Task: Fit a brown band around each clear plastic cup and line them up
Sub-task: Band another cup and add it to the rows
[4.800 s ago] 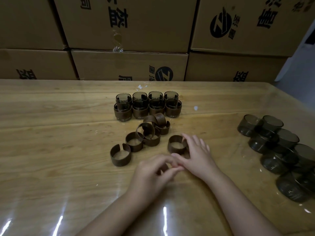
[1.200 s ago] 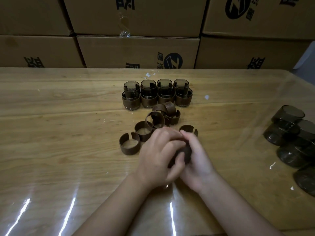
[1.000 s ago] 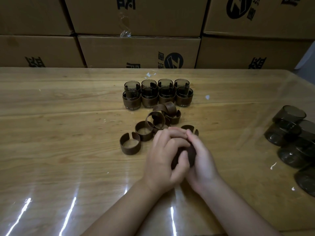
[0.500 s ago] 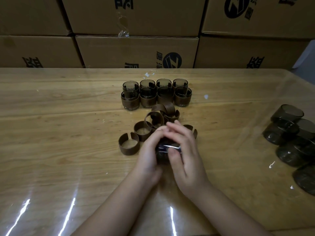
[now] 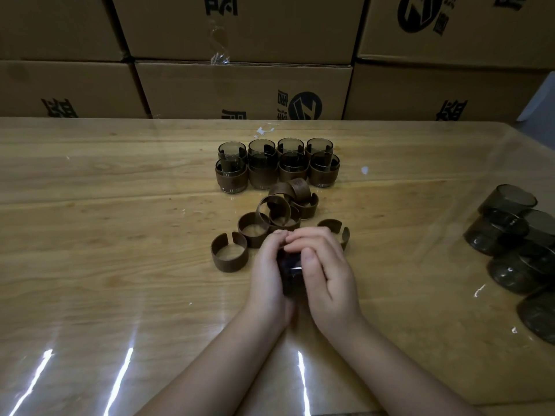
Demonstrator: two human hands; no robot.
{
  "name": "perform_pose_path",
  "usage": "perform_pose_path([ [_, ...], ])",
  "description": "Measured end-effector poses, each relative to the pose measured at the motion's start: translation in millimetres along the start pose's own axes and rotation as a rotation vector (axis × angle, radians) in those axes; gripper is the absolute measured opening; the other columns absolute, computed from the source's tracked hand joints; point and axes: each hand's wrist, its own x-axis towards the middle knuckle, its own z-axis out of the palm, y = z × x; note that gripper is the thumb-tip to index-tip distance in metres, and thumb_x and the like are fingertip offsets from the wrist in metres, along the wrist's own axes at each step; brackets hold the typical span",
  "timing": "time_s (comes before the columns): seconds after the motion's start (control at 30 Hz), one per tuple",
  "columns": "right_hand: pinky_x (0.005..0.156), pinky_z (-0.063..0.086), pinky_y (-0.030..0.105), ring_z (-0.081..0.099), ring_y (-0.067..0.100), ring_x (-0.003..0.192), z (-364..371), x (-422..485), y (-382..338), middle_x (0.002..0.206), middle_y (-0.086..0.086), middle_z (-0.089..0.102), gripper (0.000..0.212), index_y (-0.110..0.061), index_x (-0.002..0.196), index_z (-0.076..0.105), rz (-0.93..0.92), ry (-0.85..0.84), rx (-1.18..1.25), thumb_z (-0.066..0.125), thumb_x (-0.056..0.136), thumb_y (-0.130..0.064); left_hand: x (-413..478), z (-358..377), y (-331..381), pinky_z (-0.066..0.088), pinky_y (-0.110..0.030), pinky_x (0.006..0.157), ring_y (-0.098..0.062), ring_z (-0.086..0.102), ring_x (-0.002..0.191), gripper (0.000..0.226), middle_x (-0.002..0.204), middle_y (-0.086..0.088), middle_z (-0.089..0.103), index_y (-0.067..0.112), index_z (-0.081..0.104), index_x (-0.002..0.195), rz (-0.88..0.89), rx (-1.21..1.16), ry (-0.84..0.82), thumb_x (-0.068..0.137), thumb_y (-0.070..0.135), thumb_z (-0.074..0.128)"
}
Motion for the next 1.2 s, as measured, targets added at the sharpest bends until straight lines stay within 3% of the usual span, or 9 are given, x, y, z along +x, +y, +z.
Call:
perform_pose_path([
  [0.17, 0.087, 0.047, 0.021, 0.061, 0.013, 0.107, 4, 3, -10, 0.106, -0.007, 0.066, 0.028, -0.020, 0.093, 0.065, 0.363, 0.151, 0.306, 0.039, 0.097, -0.028, -5, 2, -10, 0.048, -0.014, 0.074, 0.002, 0.060, 0.087, 0.017, 0.091, 0.012, 0.065, 0.016, 0.061, 0.096, 0.498, 0.608, -0.053, 0.092, 0.025, 0.047],
  [0.3, 0.073, 0.055, 0.025, 0.069, 0.016, 0.098, -4, 11, -12, 0.101, 0.001, 0.072, 0.030, -0.023, 0.090, 0.072, 0.800, 0.262, 0.700, 0.044, 0.094, -0.033, -3, 0, -16, 0.038, -0.007, 0.091, 0.007, 0.049, 0.110, 0.038, 0.120, 0.001, 0.053, 0.023, 0.053, 0.119, 0.760, 0.954, -0.126, 0.084, 0.038, 0.050],
  [0.43, 0.064, 0.058, 0.031, 0.072, 0.023, 0.093, -11, 16, -9, 0.101, 0.011, 0.074, 0.029, -0.016, 0.096, 0.076, 1.067, 0.309, 1.008, 0.051, 0.095, -0.030, 6, -4, -12, 0.043, -0.025, 0.097, -0.012, 0.053, 0.112, 0.048, 0.120, -0.006, 0.055, 0.002, 0.058, 0.123, 0.990, 1.182, -0.178, 0.086, 0.032, 0.055],
  [0.53, 0.061, 0.058, 0.030, 0.073, 0.025, 0.090, -9, 13, -9, 0.100, 0.014, 0.074, 0.036, -0.009, 0.103, 0.073, 1.167, 0.276, 1.063, 0.046, 0.099, -0.033, 11, -5, -8, 0.046, -0.031, 0.095, -0.024, 0.061, 0.105, 0.042, 0.114, -0.014, 0.064, -0.005, 0.065, 0.114, 1.204, 1.258, -0.174, 0.084, 0.025, 0.062],
  [0.67, 0.061, 0.057, 0.029, 0.073, 0.014, 0.087, -6, 7, -7, 0.091, 0.004, 0.076, 0.049, -0.028, 0.080, 0.078, 1.114, 0.061, 0.816, 0.037, 0.100, -0.044, 15, -11, 0, 0.048, -0.032, 0.096, -0.027, 0.065, 0.105, 0.033, 0.109, -0.014, 0.068, -0.006, 0.069, 0.107, 1.359, 1.244, -0.190, 0.085, 0.017, 0.062],
  [0.87, 0.039, 0.045, 0.027, 0.061, 0.021, 0.046, -3, 5, -6, 0.061, 0.009, 0.067, 0.062, -0.015, 0.086, 0.067, 0.910, -0.068, 0.419, 0.024, 0.098, -0.057, 9, -6, 2, 0.046, -0.026, 0.096, -0.010, 0.061, 0.110, 0.031, 0.111, -0.005, 0.069, 0.003, 0.070, 0.108, 1.116, 0.986, -0.141, 0.091, 0.019, 0.049],
  [1.0, 0.053, 0.049, 0.031, 0.064, 0.020, 0.067, -2, 1, 0, 0.085, 0.012, 0.069, 0.068, -0.019, 0.109, 0.063, 0.753, 0.005, 0.338, 0.027, 0.080, -0.069, 3, 1, 1, 0.044, -0.023, 0.098, -0.007, 0.058, 0.115, 0.032, 0.117, 0.006, 0.065, 0.026, 0.059, 0.115, 0.783, 0.722, -0.091, 0.085, 0.035, 0.055],
  [1.1, 0.061, 0.053, 0.030, 0.067, 0.019, 0.076, 1, 1, 1, 0.090, 0.011, 0.071, 0.055, -0.020, 0.100, 0.069, 0.859, 0.102, 0.577, 0.034, 0.090, -0.062, 6, 2, -5, 0.047, -0.023, 0.096, -0.004, 0.060, 0.112, 0.053, 0.113, 0.008, 0.067, 0.027, 0.044, 0.122, 0.581, 0.595, -0.069, 0.076, 0.042, 0.065],
  [1.2, 0.065, 0.057, 0.025, 0.072, 0.018, 0.088, 0, 4, 3, 0.097, 0.011, 0.074, 0.051, -0.014, 0.091, 0.074, 1.003, 0.184, 0.927, 0.034, 0.101, -0.043, 13, -4, -10, 0.041, -0.007, 0.091, 0.015, 0.054, 0.109, 0.081, 0.120, 0.019, 0.056, 0.022, 0.032, 0.139, 0.462, 0.727, -0.176, 0.074, 0.023, 0.080],
])
